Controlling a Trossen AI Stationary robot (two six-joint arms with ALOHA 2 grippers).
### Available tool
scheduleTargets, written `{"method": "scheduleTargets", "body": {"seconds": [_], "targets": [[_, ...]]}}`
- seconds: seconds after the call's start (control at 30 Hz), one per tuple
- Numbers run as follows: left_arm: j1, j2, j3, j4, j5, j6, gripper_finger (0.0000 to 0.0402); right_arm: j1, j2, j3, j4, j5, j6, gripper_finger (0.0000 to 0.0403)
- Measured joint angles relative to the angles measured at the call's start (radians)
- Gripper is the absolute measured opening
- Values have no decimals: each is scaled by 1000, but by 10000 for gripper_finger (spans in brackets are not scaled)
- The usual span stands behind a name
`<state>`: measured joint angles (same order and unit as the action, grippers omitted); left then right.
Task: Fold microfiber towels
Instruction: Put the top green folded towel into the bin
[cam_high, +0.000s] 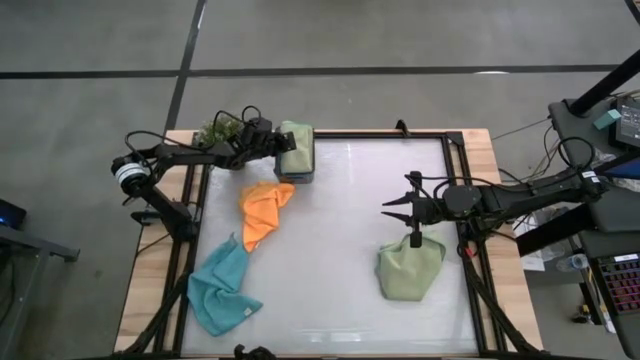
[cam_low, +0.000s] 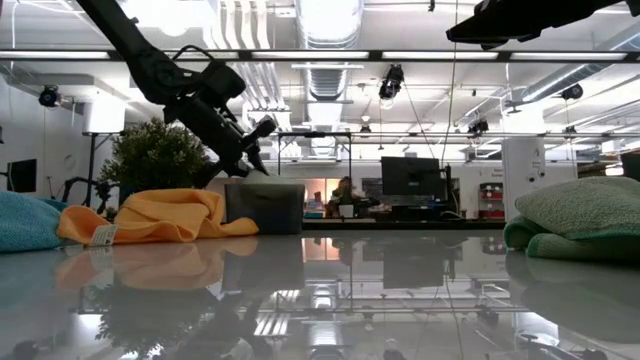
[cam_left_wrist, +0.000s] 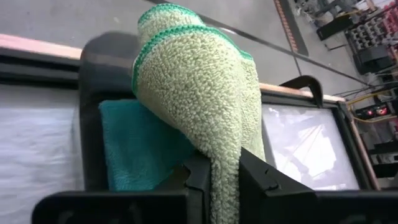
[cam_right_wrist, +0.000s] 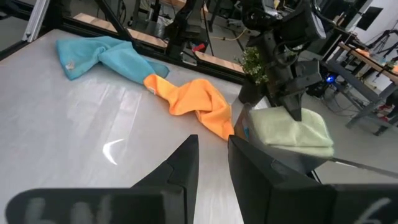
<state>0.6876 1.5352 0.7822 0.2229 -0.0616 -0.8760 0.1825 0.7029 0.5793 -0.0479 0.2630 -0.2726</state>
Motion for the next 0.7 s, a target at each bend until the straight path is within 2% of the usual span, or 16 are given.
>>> {"method": "scheduleTargets", "body": {"seconds": [0.3,0.57,0.7], "targets": [[0,0,2,1,1,20,37,0,0,0,0,0,0,79],[-2,0,2,1,4,23,121,0,0,0,0,0,0,79],[-2,-1,14,0,37,50,154,0,0,0,0,0,0,79]]}}
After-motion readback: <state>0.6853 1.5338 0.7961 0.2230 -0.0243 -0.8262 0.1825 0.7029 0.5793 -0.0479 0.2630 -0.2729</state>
